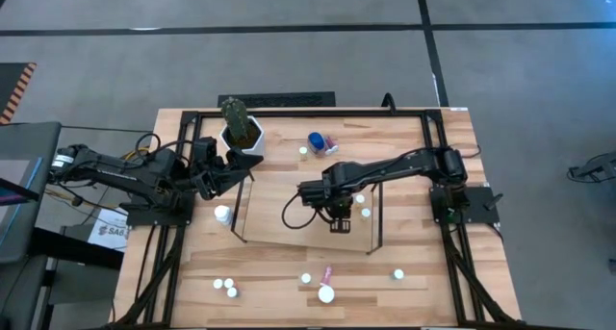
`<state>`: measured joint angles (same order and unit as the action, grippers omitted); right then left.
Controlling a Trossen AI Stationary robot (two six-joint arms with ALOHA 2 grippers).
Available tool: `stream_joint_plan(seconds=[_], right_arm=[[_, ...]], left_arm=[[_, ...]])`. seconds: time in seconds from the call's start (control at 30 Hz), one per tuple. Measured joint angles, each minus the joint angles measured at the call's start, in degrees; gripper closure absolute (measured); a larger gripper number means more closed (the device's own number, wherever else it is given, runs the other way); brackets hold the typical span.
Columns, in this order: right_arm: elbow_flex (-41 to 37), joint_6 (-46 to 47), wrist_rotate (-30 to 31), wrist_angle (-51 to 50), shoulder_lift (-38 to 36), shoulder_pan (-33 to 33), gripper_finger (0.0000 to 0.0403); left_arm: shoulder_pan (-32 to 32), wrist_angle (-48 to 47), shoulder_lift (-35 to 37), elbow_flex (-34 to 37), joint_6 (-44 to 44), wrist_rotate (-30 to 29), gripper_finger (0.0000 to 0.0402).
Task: Pick and place medicine bottles onto shelf by color
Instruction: Put the orange pill bottle on the shelf
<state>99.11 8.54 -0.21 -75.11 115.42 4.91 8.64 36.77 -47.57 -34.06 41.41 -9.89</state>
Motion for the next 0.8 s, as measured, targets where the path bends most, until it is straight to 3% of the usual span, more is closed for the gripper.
stream_joint_plan(seconds=[0.5, 0.8], right_arm=[[-0.08, -3.03, 0.35, -0.26, 0.07, -2.19, 0.0263], [-0.13, -3.14, 0.49, -1.01, 0.09, -3.61, 0.0227]], left_arm=[[0.00, -0.08, -0.02, 0.00, -0.36, 0.00, 0.0008], [0.00, -0.06, -0.02, 0.00, -0.39, -0.96, 0.0008]])
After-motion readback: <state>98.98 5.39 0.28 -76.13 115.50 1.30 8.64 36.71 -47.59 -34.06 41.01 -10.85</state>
